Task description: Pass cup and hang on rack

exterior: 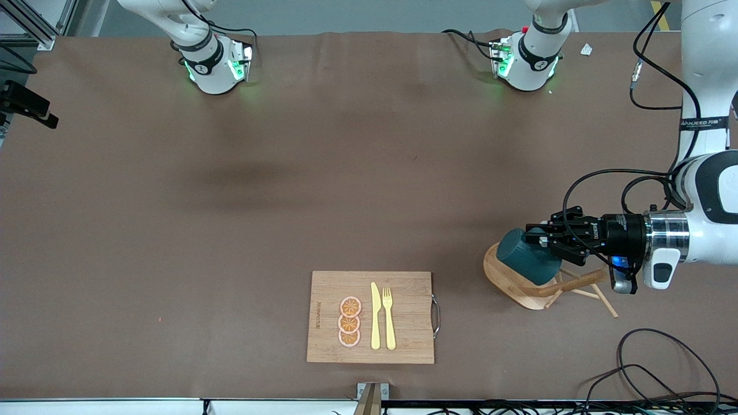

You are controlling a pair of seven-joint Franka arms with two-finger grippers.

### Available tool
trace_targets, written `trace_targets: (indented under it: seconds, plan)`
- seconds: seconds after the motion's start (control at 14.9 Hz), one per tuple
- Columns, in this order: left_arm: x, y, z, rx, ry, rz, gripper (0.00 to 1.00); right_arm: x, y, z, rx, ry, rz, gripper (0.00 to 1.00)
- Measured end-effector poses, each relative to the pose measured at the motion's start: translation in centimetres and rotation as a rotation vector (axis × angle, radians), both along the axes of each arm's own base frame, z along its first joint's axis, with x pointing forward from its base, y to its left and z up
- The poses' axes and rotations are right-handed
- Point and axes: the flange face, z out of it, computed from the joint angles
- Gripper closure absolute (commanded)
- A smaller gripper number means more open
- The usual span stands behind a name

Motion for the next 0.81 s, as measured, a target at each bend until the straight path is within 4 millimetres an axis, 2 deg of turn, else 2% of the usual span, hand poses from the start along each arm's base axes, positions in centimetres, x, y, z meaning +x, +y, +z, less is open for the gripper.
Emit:
trace_targets:
  seconds: [0.27, 0.81]
  plan:
    - [-1.1, 1.6, -0.2, 0.047, -0.152, -0.171, 0.00, 0.1, 0.5, -0.9, 0.002, 0.022, 0.009, 0.00]
    - [-1.2, 1.7, 0.0, 0.044, -0.170, -0.185, 0.00, 0.2, 0.5, -1.1, 0.002, 0.026, 0.010, 0.00]
